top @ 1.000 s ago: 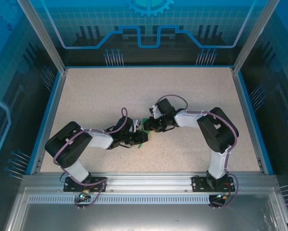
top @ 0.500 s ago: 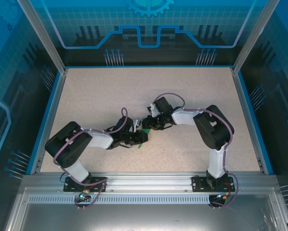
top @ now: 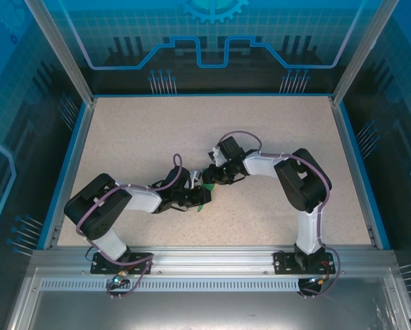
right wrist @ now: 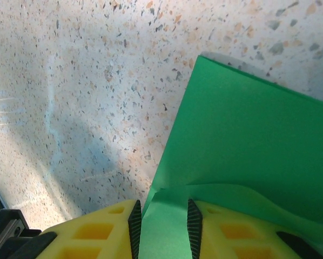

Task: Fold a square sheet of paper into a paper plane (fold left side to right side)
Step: Fold the wing for the fifth time at the center of the table.

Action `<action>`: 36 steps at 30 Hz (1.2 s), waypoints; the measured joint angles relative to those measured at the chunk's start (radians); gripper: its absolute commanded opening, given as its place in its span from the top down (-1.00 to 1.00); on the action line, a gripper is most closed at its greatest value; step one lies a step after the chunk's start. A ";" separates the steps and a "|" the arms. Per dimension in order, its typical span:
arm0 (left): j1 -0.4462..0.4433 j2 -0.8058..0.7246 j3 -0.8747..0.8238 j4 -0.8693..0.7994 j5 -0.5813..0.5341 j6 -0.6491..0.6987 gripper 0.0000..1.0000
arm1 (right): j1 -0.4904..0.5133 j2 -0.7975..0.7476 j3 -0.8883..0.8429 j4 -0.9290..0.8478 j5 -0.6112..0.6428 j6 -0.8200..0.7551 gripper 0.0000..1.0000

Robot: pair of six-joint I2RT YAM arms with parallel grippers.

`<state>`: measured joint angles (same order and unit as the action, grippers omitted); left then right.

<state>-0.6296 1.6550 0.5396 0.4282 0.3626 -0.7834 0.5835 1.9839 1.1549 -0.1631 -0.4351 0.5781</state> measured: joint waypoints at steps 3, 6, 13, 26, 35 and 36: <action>0.000 0.000 0.000 0.000 0.000 0.000 0.46 | -0.014 0.007 0.013 -0.008 -0.003 -0.013 0.35; 0.000 0.000 0.000 0.000 0.000 0.000 0.46 | -0.034 0.019 0.029 -0.016 -0.011 -0.023 0.34; 0.000 0.000 0.000 0.007 -0.012 0.000 0.46 | -0.065 0.056 0.082 -0.054 -0.047 -0.041 0.34; 0.000 0.000 -0.004 0.016 -0.019 0.000 0.46 | -0.153 0.118 0.178 -0.081 -0.066 -0.068 0.33; 0.000 -0.003 -0.005 0.014 -0.019 0.000 0.45 | -0.198 0.131 0.220 -0.099 -0.035 -0.092 0.32; 0.000 -0.004 -0.006 0.013 -0.019 0.000 0.45 | -0.208 0.130 0.222 -0.099 -0.029 -0.094 0.32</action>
<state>-0.6296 1.6512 0.5339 0.4416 0.3439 -0.7834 0.3756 2.1139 1.3766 -0.2619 -0.4637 0.4839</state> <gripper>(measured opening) 0.272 0.338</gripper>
